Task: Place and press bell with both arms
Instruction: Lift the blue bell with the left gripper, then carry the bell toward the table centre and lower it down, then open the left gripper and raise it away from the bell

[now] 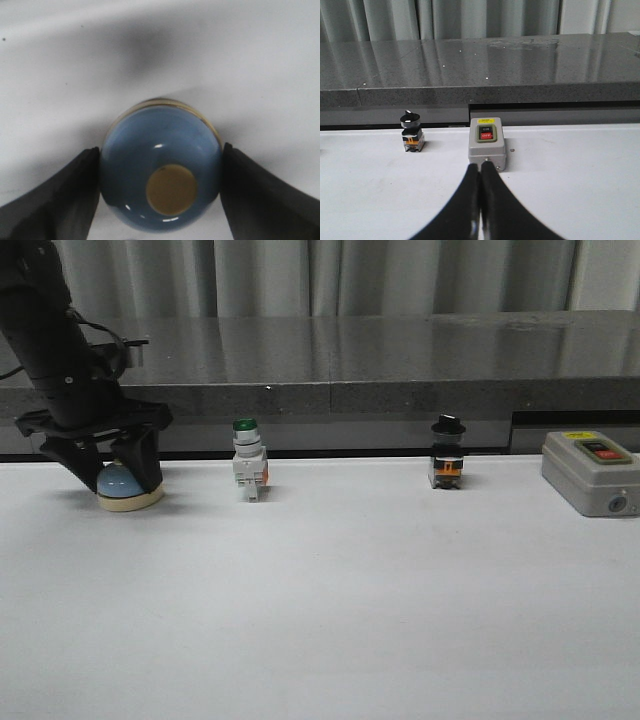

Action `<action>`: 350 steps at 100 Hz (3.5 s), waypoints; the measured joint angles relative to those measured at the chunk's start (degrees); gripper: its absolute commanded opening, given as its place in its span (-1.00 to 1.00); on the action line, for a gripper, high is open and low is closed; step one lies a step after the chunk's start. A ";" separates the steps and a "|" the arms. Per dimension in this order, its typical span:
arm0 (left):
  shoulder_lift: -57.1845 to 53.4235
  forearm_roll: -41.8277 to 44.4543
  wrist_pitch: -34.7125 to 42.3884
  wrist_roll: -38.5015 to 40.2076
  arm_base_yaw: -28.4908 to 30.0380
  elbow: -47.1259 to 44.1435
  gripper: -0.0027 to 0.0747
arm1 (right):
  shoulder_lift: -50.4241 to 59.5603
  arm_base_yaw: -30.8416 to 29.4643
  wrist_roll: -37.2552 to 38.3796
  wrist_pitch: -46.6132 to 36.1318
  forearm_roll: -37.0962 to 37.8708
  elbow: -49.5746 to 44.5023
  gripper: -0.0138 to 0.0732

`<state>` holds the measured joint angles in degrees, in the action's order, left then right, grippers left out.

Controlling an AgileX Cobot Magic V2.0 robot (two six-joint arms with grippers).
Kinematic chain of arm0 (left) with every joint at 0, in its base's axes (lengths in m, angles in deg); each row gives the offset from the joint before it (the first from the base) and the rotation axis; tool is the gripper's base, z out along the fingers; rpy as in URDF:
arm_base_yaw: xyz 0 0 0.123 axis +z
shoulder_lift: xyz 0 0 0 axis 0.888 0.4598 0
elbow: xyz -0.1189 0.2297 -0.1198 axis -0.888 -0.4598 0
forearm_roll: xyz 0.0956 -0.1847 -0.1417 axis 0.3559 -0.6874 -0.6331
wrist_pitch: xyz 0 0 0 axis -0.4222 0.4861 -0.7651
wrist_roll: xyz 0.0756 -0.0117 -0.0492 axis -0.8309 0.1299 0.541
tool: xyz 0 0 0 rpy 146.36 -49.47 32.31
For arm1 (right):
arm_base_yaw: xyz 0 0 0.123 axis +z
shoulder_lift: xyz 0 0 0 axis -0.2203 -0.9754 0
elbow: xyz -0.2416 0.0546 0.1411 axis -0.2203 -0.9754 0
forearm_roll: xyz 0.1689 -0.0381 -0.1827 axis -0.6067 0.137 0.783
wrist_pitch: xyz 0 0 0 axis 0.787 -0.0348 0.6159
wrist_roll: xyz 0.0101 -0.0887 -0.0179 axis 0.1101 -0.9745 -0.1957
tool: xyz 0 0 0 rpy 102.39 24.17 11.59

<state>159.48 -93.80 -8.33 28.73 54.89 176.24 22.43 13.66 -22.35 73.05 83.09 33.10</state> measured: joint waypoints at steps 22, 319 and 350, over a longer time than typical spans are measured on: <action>-0.32 0.00 -1.24 0.00 0.00 1.89 -0.12 | 0.00 0.00 0.00 0.00 0.00 0.00 -0.82; -12.19 -1.47 -0.17 -0.08 -30.72 -1.33 -0.98 | 0.00 0.00 0.00 0.00 0.00 0.00 -0.82; -19.65 -1.57 -1.47 3.09 -26.93 -1.33 -0.98 | 0.00 0.00 0.00 0.00 0.00 0.00 -0.82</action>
<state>139.83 -95.37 -9.80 31.82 27.97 174.91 22.43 13.66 -22.35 73.05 83.09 33.10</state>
